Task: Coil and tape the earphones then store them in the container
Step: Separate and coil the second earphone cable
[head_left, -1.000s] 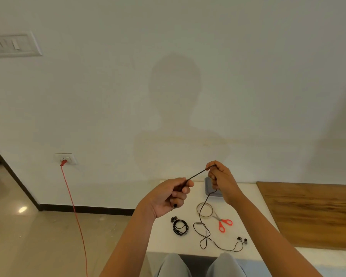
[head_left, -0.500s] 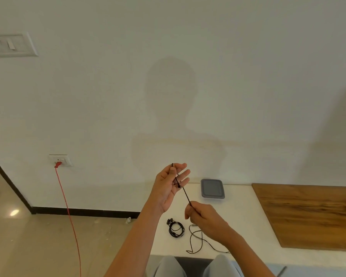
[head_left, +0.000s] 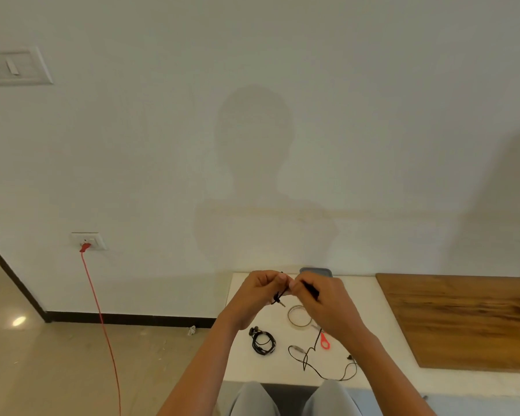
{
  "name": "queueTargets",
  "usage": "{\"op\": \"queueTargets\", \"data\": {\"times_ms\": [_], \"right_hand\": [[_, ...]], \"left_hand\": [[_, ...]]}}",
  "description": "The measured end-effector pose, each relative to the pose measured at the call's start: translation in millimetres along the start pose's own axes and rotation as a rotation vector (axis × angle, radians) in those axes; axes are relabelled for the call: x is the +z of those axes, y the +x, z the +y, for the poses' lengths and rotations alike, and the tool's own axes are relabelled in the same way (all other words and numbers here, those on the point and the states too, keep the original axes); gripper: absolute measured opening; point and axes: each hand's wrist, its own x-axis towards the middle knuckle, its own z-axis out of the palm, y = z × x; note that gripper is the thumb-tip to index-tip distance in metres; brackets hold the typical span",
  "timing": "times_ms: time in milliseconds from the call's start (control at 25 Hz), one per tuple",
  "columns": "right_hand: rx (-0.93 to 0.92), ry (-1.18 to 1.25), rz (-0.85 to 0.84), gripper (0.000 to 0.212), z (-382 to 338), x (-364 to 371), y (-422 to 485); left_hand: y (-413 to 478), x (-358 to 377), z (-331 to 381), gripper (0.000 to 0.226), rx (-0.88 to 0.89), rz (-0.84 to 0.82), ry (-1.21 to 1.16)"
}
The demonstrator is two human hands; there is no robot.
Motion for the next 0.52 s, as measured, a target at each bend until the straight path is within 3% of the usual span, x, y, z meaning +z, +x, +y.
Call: {"op": "queueTargets", "data": {"times_ms": [120, 240, 520], "right_hand": [[0.028, 0.055, 0.036, 0.025, 4, -10, 13], [0.101, 0.170, 0.081, 0.012, 5, -16, 26], [0.315, 0.596, -0.036, 0.007, 22, -4, 45]], "left_hand": [[-6, -1, 7, 0.031, -0.082, -0.054, -0.032], [-11, 0, 12, 0.030, -0.115, -0.140, -0.026], [-14, 5, 22, 0.025, -0.106, -0.204, -0.453]]}}
